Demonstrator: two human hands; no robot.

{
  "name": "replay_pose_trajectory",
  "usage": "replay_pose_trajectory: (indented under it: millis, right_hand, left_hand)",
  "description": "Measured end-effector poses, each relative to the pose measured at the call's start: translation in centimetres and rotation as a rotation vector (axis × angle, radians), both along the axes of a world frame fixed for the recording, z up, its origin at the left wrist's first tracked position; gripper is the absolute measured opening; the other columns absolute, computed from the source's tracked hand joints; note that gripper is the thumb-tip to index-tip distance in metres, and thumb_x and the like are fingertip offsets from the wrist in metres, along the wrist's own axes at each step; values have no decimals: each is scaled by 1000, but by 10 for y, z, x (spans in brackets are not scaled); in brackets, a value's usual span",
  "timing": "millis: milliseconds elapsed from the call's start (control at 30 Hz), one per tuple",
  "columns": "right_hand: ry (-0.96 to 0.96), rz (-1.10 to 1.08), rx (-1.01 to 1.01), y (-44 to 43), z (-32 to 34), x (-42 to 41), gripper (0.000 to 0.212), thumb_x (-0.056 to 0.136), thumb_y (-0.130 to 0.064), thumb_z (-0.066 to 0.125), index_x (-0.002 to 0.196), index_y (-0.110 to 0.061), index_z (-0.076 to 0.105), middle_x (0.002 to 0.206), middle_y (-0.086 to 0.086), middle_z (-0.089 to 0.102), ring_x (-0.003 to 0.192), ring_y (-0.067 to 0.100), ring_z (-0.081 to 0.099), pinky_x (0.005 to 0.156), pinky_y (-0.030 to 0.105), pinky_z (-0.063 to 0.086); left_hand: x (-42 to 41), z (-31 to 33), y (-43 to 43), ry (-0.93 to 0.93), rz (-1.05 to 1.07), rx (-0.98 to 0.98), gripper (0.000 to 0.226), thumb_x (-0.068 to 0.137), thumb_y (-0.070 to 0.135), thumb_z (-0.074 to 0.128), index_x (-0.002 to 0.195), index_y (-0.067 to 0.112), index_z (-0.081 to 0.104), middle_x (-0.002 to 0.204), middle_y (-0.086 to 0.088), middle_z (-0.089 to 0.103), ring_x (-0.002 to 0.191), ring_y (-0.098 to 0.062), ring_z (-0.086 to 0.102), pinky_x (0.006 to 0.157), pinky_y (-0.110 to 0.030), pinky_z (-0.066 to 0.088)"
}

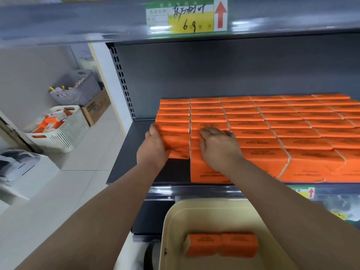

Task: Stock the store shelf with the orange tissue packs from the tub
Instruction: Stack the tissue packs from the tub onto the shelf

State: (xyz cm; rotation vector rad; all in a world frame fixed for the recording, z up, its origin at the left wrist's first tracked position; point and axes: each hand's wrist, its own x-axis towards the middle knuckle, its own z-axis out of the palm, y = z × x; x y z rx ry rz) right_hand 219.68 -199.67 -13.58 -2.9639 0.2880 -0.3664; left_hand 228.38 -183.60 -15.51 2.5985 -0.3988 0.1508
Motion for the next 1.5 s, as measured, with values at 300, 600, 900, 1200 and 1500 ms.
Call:
replay_pose_trajectory:
  millis: [300,600,900,1200,1500]
  right_hand:
    - [-9,40,37,9,21,-29,39,100,-29,32,136,-19,45,141,3,47,131,23,40,109,43,28]
    - [-42,75,-30,19,8,-110,33,97,-26,41,127,-21,53,129,0,55,122,23,45,97,39,35]
    - [85,21,-9,-6,-60,-177,41,91,-15,46,130,-26,52,131,-3,53,123,19,45,96,37,35]
    - [459,-27,99,-34,-144,-202,40,86,-15,47,124,-27,52,123,2,59,112,26,56,90,35,45]
    - [549,-64,56,-41,-203,-179,38,87,-17,50,124,-25,47,127,1,52,120,22,48,95,35,40]
  left_hand:
    - [-34,28,16,-46,4,71,77,80,13,70,140,6,23,135,-13,42,103,-30,60,67,-33,44]
    - [-108,31,24,-39,-105,166,46,86,13,59,129,10,41,123,-10,51,106,-28,55,71,-39,49]
    - [-173,-26,2,-15,-267,215,36,89,13,54,124,16,50,123,-4,54,112,-23,52,80,-37,48]
    - [-198,-108,-20,267,-393,438,37,88,16,53,125,16,49,123,-9,56,116,-26,52,94,-37,45]
    - [-196,-160,-18,408,-381,498,35,95,18,43,130,16,39,125,-8,53,116,-27,54,91,-39,43]
